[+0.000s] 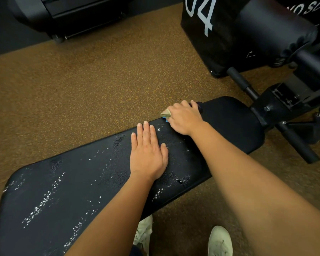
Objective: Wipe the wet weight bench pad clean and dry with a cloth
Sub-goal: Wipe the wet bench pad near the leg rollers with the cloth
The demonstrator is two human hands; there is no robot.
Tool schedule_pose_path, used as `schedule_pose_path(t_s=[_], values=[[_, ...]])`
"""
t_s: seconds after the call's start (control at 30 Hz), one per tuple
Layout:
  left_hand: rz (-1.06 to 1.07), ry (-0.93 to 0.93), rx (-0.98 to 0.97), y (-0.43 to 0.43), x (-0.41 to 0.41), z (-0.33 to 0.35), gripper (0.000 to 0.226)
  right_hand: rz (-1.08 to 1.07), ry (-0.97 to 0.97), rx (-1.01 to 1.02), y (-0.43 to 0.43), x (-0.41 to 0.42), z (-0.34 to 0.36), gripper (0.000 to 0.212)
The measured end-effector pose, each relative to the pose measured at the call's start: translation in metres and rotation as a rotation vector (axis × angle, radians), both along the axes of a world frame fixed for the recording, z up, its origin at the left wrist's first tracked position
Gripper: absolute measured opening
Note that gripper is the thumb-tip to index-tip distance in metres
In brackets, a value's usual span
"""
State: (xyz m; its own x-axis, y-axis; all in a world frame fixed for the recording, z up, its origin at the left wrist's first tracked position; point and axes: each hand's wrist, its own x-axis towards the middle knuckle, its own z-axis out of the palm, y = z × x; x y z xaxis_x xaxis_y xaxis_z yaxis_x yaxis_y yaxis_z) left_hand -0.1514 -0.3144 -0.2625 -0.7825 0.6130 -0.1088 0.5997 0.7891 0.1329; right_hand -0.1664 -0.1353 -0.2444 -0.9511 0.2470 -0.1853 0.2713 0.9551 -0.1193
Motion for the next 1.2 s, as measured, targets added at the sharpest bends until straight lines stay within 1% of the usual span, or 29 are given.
schedule_pose_path(t_s=[0.03,0.1,0.2,0.33,0.4,0.5,0.57,0.63,0.73,0.8,0.9,0.97,1.07,1.13,1.2], values=[[-0.002,0.005,0.0,0.0,0.0,0.0,0.076,-0.008,-0.011,-0.003,-0.01,-0.004,0.003,0.035],[-0.002,0.013,0.008,0.0,0.0,0.0,0.076,0.076,0.02,-0.048,-0.027,-0.005,0.002,0.036],[-0.002,0.012,0.019,-0.001,0.001,0.0,0.076,0.185,0.09,-0.134,-0.023,0.011,-0.002,0.048],[0.0,0.01,0.024,0.0,0.0,-0.001,0.075,0.057,0.104,-0.076,-0.009,0.014,-0.002,0.049],[-0.002,0.017,0.024,0.0,0.001,-0.001,0.075,0.055,0.104,-0.106,-0.021,0.012,0.0,0.052],[-0.006,0.016,0.0,-0.001,0.001,0.0,0.076,0.218,0.086,-0.182,-0.026,0.024,-0.002,0.062],[-0.004,0.008,0.002,-0.001,0.001,0.001,0.077,0.266,0.094,-0.211,-0.013,0.035,-0.003,0.066],[-0.003,0.004,0.005,0.0,0.001,0.001,0.077,0.203,0.089,-0.188,-0.002,0.036,-0.003,0.065],[-0.003,0.006,-0.01,0.0,0.002,0.001,0.077,0.113,0.082,-0.156,-0.017,0.029,0.0,0.061],[-0.005,0.007,-0.017,-0.001,0.001,0.001,0.078,0.167,0.08,-0.17,-0.031,0.03,0.0,0.062],[-0.008,-0.004,-0.016,-0.001,0.001,0.003,0.08,0.25,0.107,-0.198,-0.022,0.046,-0.002,0.064],[-0.01,-0.006,-0.012,-0.001,0.001,0.003,0.08,0.203,0.106,-0.184,-0.014,0.048,-0.002,0.063],[-0.016,-0.009,-0.011,-0.001,0.001,0.002,0.079,0.106,0.087,-0.154,-0.028,0.041,-0.001,0.06],[-0.025,-0.011,0.005,-0.002,0.0,0.002,0.079,0.142,0.09,-0.173,-0.037,0.043,-0.001,0.061],[-0.028,-0.025,0.012,-0.003,0.0,0.002,0.08,0.23,0.085,-0.194,-0.03,0.056,-0.001,0.064]])
